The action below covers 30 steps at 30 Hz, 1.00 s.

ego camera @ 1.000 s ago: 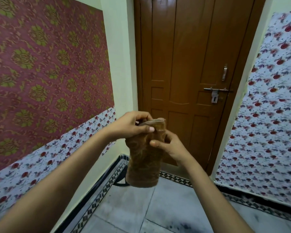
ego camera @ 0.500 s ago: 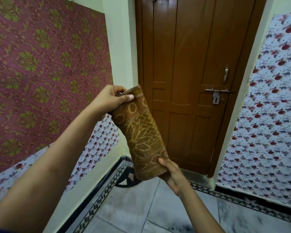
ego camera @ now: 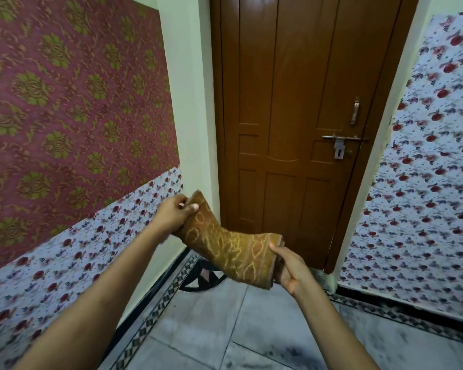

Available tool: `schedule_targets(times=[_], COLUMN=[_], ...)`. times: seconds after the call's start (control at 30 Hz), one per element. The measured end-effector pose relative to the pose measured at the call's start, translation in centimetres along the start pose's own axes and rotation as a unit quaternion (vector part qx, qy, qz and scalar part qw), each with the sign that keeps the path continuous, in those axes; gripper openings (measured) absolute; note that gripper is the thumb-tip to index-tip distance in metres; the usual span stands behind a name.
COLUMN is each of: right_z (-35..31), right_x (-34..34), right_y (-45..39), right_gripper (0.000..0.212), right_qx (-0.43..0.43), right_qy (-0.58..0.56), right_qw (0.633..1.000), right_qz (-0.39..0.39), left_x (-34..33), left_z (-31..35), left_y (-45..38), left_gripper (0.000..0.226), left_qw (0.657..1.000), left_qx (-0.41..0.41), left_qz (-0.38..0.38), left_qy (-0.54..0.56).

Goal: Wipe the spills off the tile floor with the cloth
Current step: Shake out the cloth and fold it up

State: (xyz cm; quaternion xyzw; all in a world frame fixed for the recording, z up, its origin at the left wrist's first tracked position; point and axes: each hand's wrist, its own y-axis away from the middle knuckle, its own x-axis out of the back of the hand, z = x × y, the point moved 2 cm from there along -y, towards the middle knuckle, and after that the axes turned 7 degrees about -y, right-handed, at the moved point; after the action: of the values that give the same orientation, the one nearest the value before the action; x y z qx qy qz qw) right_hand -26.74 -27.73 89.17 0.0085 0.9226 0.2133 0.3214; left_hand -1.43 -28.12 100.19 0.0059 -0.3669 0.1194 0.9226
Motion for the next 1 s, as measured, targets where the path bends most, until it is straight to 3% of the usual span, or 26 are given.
schedule_targets(times=[0.1,0.3,0.57,0.73,0.8,0.9,1.0], right_z=[1.0,3.5,3.6,2.2,2.1,2.1,2.1], right_x=[-0.3,-2.2,-3.2,-4.0,-4.0,-3.6,-2.2], right_y=[-0.4,0.1,0.8,1.8,1.8,1.6,1.7], right_gripper=[0.022,0.006,0.007,0.031,0.039,0.052,0.043], right_qx=[0.004,-0.006,0.049,0.051,0.048,0.060,0.116], right_qy=[0.024,0.112,0.141,0.148,0.175,0.212,0.194], right_qw=[0.998,0.991,0.983,0.984,0.982,0.975,0.972], right_qz=[0.049,0.072,0.108,0.082,0.055,0.025,0.062], left_x=[-3.5,-10.1,-12.6,-13.0,-13.1,-12.8,-11.7], left_z=[-1.2,-2.0,-2.2,-1.9,-2.4,-3.1,-2.8], left_y=[1.7,4.2,5.3,5.6,5.5,5.1,5.3], left_gripper=[0.017,0.012,0.022,0.045,0.043,0.025,0.011], left_qw=[0.998,0.994,0.991,0.989,0.993,0.996,0.955], left_qx=[0.019,0.004,-0.072,-0.077,-0.055,0.024,0.129], left_qz=[-0.058,-0.103,-0.096,-0.098,-0.074,-0.080,-0.119], left_qy=[0.027,0.036,-0.067,-0.075,-0.073,0.036,0.239])
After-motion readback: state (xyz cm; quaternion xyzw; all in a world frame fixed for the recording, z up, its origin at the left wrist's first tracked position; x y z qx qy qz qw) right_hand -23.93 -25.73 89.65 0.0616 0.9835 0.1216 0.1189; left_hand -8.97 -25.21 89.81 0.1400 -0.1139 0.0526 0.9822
